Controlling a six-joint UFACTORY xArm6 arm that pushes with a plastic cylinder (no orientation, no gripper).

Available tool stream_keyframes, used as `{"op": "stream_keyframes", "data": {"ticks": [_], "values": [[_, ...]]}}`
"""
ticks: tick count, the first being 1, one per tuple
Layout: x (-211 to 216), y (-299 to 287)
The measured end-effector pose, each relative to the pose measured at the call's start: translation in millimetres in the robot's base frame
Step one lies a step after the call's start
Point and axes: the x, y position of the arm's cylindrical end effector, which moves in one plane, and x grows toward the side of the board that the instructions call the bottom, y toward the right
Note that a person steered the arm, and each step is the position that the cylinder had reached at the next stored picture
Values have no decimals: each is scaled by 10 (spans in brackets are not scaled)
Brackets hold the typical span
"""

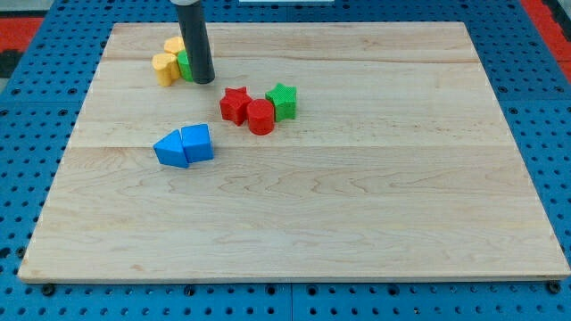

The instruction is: Push the green star into the red star

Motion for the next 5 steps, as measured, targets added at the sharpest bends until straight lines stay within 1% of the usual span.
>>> {"op": "stream_keyframes", "data": {"ticks": [1, 2, 3, 4, 5], "values": [[148, 184], [-59, -184], [-296, -415], [-167, -51], [-155, 860]]}}
